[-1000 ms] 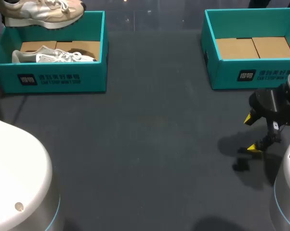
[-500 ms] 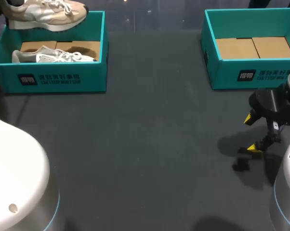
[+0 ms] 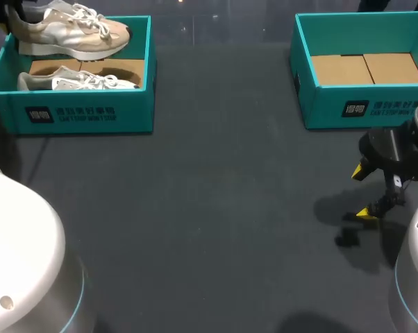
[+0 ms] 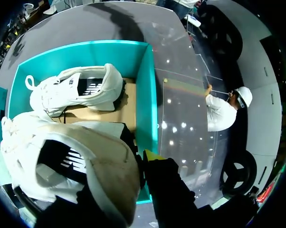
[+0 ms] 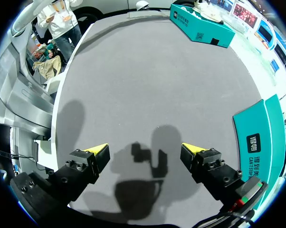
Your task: Take the shoe out of the shoebox, open the shoe tongue, remove and reinsert the insole, then place the shoe into the shoebox
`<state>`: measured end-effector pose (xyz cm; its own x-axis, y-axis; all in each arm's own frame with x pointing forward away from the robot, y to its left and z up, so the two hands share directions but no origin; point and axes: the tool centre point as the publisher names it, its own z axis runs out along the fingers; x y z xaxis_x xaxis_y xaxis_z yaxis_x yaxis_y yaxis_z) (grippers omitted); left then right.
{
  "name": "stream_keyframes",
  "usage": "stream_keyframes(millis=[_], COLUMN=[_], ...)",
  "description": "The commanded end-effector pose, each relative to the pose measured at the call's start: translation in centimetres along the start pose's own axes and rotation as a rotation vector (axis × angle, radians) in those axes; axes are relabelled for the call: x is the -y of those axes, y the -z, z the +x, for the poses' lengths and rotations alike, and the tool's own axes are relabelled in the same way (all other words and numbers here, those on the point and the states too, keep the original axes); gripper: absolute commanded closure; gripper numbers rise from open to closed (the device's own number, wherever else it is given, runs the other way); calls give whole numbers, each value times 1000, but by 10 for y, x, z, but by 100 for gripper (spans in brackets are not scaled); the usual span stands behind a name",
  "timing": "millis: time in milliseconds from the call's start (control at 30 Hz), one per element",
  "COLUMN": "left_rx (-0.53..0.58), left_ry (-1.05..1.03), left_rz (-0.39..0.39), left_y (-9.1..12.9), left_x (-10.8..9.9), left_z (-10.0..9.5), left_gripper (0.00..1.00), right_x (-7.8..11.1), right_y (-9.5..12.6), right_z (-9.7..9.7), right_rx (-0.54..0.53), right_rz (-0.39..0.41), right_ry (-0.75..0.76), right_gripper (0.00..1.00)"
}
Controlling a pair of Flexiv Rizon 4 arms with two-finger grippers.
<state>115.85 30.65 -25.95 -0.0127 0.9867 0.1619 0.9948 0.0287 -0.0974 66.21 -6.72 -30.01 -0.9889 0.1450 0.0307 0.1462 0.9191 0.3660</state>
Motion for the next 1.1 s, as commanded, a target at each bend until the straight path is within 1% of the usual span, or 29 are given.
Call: stream_keyframes(millis=[33,67,133,167,400,433,767,1100], left_rx=[6,-5,9,1,1,6,7,-9], left_ry=[0,19,12,28,75,72,129,148], left_rz=[28,16,37,31,48,59,47,36], left_y=[-8,-13,-22,-25,-44,-45,-56,-71], left_x=[-3,-3,-2,-1,-2,-3,-16,-27], left_z=[-6,-10,-15,-17,-26,-27,-34,-42], left_gripper=[100,100,100,100,100,100,100,100], right_x=[0,0,0,0,0,0,0,0], right_y=[-1,-1,-1,-1,-1,-1,-1,-1], right_z=[1,1,1,1,1,1,1,1], right_rx=[3,3,3,3,3,3,3,3], right_rz=[3,3,3,3,3,3,3,3], right_ry=[-1,-1,-1,-1,-1,-1,-1,-1], right_gripper=[0,0,0,0,0,0,0,0])
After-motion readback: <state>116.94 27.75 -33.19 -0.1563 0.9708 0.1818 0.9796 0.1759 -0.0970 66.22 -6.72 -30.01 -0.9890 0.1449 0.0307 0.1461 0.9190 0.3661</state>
